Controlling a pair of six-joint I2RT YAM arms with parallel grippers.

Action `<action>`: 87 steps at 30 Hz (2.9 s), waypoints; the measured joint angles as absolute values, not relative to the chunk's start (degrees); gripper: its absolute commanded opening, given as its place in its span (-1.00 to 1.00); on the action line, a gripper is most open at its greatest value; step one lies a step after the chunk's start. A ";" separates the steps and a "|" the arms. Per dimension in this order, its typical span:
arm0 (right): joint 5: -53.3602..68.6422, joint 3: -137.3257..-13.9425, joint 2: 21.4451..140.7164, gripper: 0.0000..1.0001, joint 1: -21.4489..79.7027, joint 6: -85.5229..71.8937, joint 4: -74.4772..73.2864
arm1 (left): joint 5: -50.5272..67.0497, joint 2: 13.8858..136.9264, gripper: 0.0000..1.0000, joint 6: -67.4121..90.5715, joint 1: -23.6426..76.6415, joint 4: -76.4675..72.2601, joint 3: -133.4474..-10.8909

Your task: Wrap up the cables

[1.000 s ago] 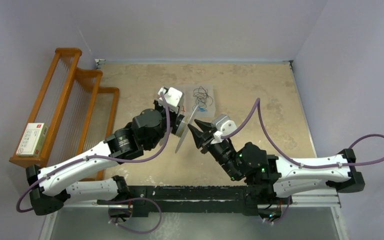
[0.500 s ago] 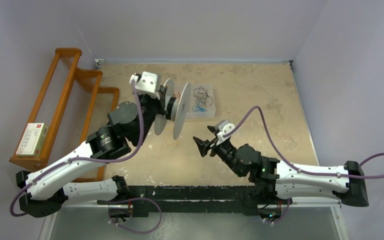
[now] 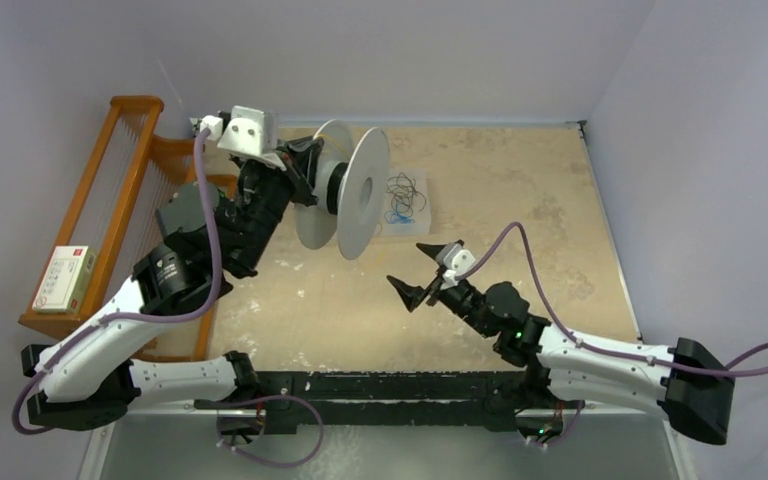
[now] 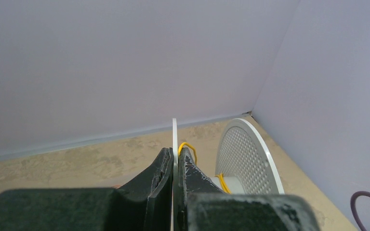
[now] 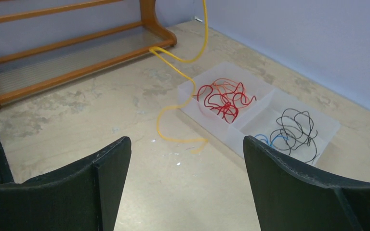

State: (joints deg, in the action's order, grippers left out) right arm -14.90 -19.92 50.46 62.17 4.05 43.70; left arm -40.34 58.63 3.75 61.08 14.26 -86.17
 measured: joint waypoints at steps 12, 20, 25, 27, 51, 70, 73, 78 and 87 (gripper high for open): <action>9.52 -17.37 58.96 0.77 49.45 7.84 59.16 | -33.78 60.58 -1.00 5.37 61.08 19.57 -94.78; 20.38 -14.74 65.95 0.67 47.70 11.73 66.08 | -30.46 60.86 -1.00 6.24 61.08 21.52 -96.84; 25.71 -14.76 69.21 0.58 47.09 12.05 68.23 | -28.49 61.30 -1.00 7.09 61.08 22.17 -96.86; 27.57 -14.76 70.46 0.57 46.94 12.05 68.69 | -27.94 61.49 -1.00 7.42 61.08 22.22 -96.86; 23.27 -14.85 74.32 0.23 46.00 12.95 76.55 | -25.10 62.19 -1.00 8.45 61.08 23.75 -98.04; 24.69 -17.39 80.68 -0.71 45.95 12.64 76.14 | -23.51 62.19 -1.00 9.50 61.08 23.75 -98.04; 25.12 -17.65 81.58 -0.96 45.95 12.47 76.14 | -23.35 62.17 -1.00 9.50 61.08 23.77 -98.04; 25.39 -17.72 82.11 -1.00 45.95 12.01 76.12 | -23.40 62.13 -1.00 9.47 61.08 23.77 -98.04; 27.40 -17.47 83.00 -1.00 47.00 7.03 78.06 | -26.76 61.95 -1.00 8.84 61.08 21.39 -95.77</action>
